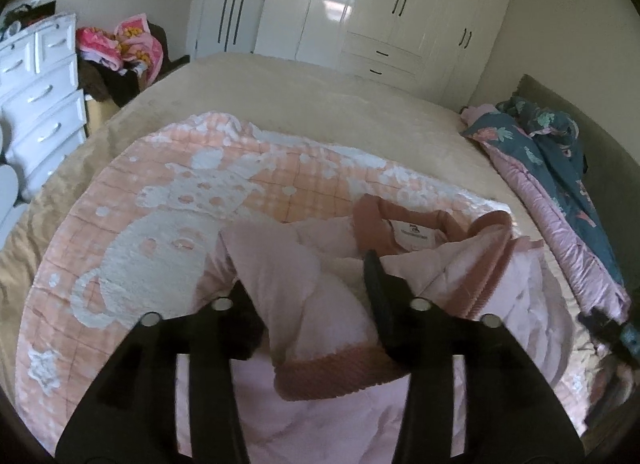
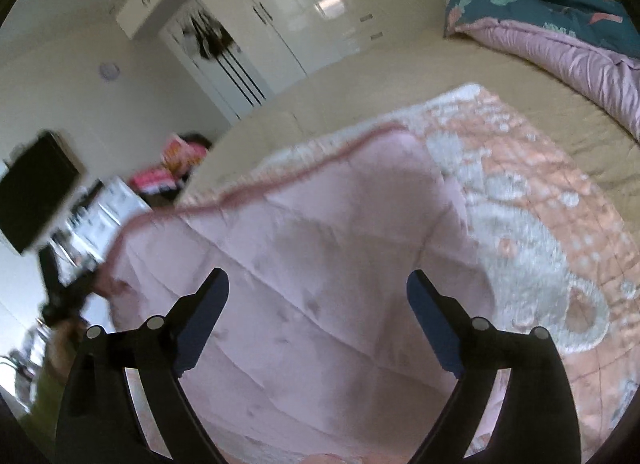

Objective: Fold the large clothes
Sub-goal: 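Lay the hem over the collar and open both tools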

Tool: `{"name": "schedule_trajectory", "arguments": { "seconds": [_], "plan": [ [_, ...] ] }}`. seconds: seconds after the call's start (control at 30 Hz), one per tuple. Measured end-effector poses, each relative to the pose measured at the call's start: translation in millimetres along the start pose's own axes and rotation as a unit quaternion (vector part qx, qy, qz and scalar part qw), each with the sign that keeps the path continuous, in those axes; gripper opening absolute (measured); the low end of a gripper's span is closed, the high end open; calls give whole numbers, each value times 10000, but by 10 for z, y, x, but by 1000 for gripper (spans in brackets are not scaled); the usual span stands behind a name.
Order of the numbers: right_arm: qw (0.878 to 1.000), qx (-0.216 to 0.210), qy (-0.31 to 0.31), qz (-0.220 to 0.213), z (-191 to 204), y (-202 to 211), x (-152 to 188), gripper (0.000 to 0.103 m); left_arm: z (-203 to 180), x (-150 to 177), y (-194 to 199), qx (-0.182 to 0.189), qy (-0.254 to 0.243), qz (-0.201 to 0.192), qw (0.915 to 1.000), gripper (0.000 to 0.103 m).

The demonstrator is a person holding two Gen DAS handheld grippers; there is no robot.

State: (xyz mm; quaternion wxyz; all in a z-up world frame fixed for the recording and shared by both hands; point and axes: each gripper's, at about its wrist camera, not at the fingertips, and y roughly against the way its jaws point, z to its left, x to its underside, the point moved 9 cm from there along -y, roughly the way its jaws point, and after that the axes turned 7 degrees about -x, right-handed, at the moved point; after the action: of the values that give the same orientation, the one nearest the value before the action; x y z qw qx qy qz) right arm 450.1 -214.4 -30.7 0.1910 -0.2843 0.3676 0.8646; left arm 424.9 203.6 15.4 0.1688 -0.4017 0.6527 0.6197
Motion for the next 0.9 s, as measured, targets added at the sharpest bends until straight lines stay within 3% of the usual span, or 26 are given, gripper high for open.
{"name": "schedule_trajectory", "arguments": {
  "seconds": [0.03,0.1,0.17,0.5,0.7,0.9],
  "plan": [
    [10000,57,38,56,-4,-39,54,90,-13,5,17,63,12,9,10000,66],
    [9997,127,168,125,13,-86,130,92,-50,3,82,155,-21,1,9999,86],
    [9992,226,297,131,30,-98,176,95,-46,-17,153,-116,-168,-117,9997,94],
    [9939,716,836,46,91,197,241,98,84,9,558,-350,-424,-491,9973,94],
    [9863,1024,1296,32,91,392,300,99,502,330,470,-583,-161,-160,9980,94],
    [9856,1199,1186,85,-106,472,411,99,763,804,362,-199,160,322,9992,94]
  ]
}}
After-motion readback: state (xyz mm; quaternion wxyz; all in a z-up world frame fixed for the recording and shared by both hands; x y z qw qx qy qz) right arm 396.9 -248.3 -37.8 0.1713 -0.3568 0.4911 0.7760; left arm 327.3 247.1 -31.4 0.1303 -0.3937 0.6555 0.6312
